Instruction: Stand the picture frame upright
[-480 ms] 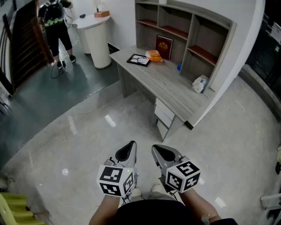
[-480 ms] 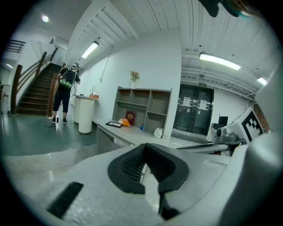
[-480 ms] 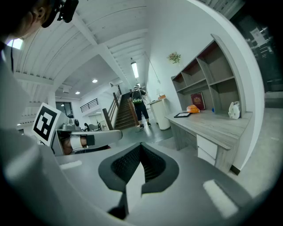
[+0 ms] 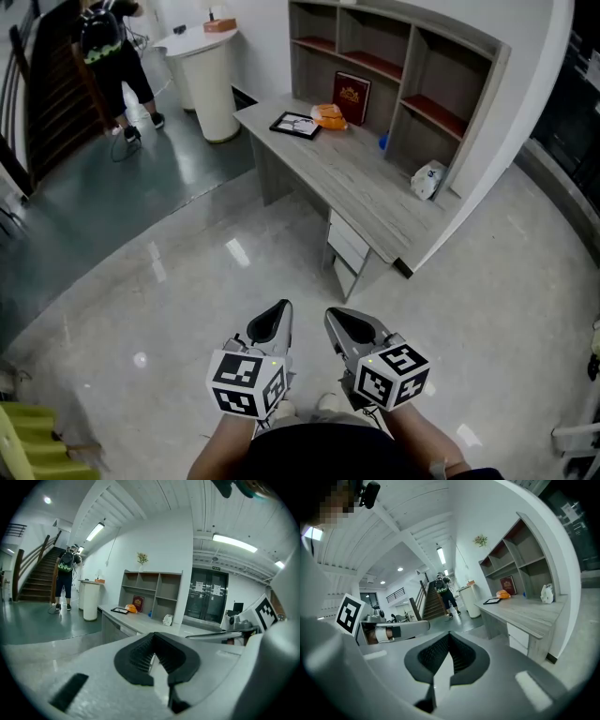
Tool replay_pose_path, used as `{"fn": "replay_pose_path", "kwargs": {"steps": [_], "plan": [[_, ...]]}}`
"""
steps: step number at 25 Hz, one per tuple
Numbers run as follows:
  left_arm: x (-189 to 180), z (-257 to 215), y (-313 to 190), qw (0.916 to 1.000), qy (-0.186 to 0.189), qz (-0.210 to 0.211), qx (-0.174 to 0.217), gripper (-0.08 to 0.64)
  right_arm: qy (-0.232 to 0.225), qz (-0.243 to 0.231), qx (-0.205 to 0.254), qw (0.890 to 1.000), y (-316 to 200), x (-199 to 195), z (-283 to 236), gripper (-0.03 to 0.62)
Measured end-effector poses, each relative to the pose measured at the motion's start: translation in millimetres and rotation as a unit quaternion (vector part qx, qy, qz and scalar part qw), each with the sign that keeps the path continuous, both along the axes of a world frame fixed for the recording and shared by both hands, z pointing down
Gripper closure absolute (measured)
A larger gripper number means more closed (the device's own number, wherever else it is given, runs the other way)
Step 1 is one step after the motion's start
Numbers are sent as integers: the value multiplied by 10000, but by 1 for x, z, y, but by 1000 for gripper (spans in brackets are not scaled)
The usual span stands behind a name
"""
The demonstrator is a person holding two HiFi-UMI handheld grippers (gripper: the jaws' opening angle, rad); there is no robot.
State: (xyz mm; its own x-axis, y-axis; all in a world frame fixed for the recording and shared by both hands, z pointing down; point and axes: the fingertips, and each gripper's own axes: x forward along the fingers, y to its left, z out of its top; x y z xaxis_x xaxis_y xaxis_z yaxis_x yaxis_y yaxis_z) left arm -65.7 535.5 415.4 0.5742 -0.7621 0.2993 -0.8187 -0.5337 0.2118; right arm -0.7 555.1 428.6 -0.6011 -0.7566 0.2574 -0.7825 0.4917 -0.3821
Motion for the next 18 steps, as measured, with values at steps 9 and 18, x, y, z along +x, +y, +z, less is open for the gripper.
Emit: {"fn": "replay_pose_path", "kwargs": {"steps": [9, 18], "plan": [[37, 4, -3, 10000, -39, -35, 22, 560, 21, -170, -19, 9999, -6, 32, 6, 595], [50, 7, -11, 10000, -91, -4, -41, 560, -4, -137, -73, 9999, -14, 48, 9, 595]]}}
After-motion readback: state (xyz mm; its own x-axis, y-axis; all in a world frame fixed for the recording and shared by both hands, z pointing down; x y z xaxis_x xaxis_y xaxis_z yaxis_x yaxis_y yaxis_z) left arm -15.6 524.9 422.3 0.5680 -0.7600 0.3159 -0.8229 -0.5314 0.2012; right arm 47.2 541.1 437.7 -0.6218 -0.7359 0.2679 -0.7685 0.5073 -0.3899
